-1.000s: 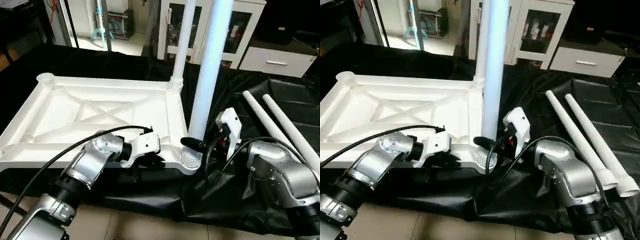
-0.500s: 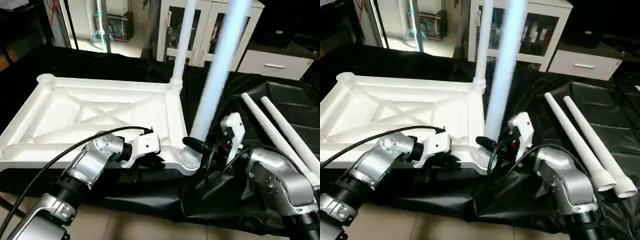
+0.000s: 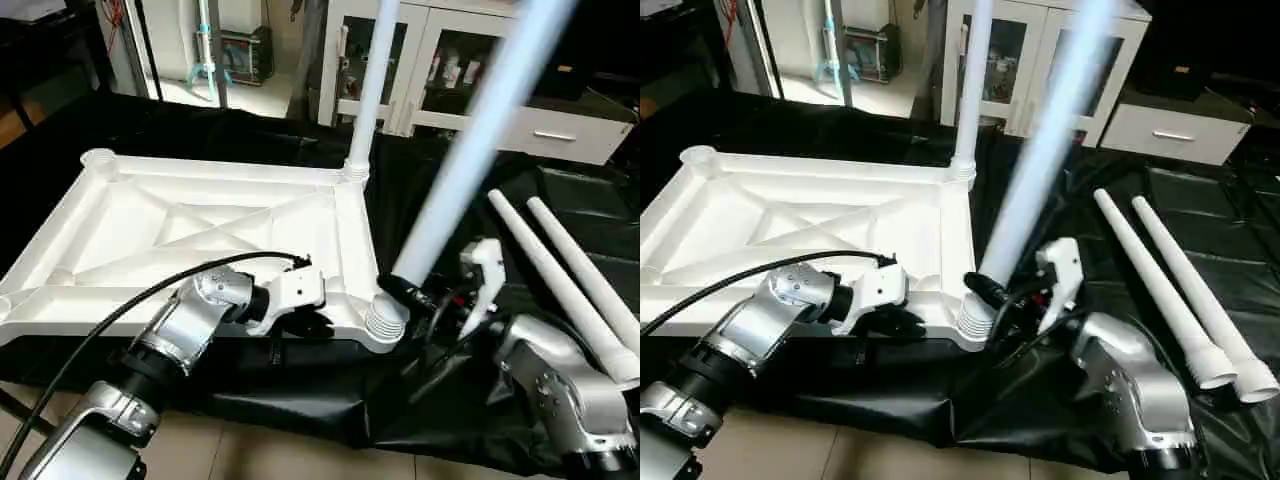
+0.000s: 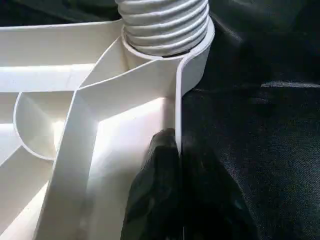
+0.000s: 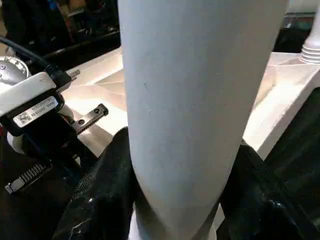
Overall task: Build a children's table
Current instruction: Pick table leg
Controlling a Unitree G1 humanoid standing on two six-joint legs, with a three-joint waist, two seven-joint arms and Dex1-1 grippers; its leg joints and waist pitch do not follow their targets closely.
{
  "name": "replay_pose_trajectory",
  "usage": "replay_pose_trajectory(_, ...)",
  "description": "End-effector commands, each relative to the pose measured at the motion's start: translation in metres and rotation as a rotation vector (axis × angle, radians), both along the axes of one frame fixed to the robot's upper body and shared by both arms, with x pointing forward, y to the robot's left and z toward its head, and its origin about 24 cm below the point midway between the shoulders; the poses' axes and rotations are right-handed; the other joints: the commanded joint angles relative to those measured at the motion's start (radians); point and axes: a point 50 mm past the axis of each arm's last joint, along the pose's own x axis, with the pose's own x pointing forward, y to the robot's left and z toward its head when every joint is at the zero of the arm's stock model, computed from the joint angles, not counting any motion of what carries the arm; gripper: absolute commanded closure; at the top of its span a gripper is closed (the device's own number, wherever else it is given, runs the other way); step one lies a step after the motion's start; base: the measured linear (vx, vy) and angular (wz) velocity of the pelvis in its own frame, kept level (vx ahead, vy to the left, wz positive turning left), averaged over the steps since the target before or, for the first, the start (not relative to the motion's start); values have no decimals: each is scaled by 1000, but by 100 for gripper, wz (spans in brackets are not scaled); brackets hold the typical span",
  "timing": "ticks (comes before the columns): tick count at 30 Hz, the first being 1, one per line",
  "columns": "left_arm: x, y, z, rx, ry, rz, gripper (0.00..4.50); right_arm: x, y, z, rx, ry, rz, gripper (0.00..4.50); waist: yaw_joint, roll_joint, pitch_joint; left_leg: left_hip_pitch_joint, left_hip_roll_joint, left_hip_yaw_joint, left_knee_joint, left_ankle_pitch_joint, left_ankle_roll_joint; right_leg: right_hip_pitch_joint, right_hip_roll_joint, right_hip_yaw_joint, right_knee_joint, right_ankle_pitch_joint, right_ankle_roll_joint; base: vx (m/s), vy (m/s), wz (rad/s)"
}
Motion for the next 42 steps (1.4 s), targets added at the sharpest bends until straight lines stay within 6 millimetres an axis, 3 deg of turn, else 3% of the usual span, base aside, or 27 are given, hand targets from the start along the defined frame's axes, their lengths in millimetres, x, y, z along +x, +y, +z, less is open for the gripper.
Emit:
replay_pose_trajectory(1, 2, 7, -7, 41, 9, 52, 447, -11, -9, -29, -42, 140, -50, 264, -2, 10, -25, -7, 47, -8, -98, -247, 2, 24, -53, 29, -83, -198, -196, 0, 0, 0)
replay_pose_trajectory(5, 3, 7, -7, 39, 8, 59, 447, -15, -9, -31, -40, 144, -56, 264, -2, 9, -24, -9, 47, -8, -100, -245, 4, 23, -52, 29, -84, -200, -191, 0, 0, 0)
replay_pose_trajectory(13, 5, 8, -6, 38, 1, 72, 447, -22, -5, -35, -238, 103, 45, 264, -4, 6, -19, -10, 48, -10, -106, -295, -4, 17, -54, 32, -96, -302, -151, 0, 0, 0)
replay_pose_trajectory(21, 5, 8, -7, 40, 3, 77, 447, -29, -2, -41, -317, 123, 126, 264, -4, 6, -17, -11, 49, -11, -109, -297, 0, 15, -54, 32, -98, -305, -142, 0, 0, 0)
replay_pose_trajectory(27, 5, 8, -7, 43, 4, 78, 447, -19, 6, -39, -330, 105, 132, 264, -13, 5, -14, -11, 49, -18, -114, -362, -12, 7, -57, 34, -108, -414, -115, 0, 0, 0)
replay_pose_trajectory(30, 5, 9, -6, 46, 6, 75, 447, -13, 12, -37, -314, 114, 149, 264, -22, 5, -15, -11, 49, -21, -115, -385, -16, 4, -56, 32, -109, -424, -113, 0, 0, 0)
replay_pose_trajectory(37, 4, 10, -7, 47, 13, 71, 447, 2, 4, -39, -268, 216, 72, 264, -25, 5, -17, -12, 50, -18, -115, -365, -18, 4, -56, 33, -105, -367, -132, 0, 0, 0)
replay_pose_trajectory(42, 4, 9, -7, 46, 11, 71, 447, 2, -4, -44, -284, 246, 62, 264, -24, 4, -18, -12, 50, -15, -114, -341, -17, 7, -55, 33, -102, -320, -147, 0, 0, 0)
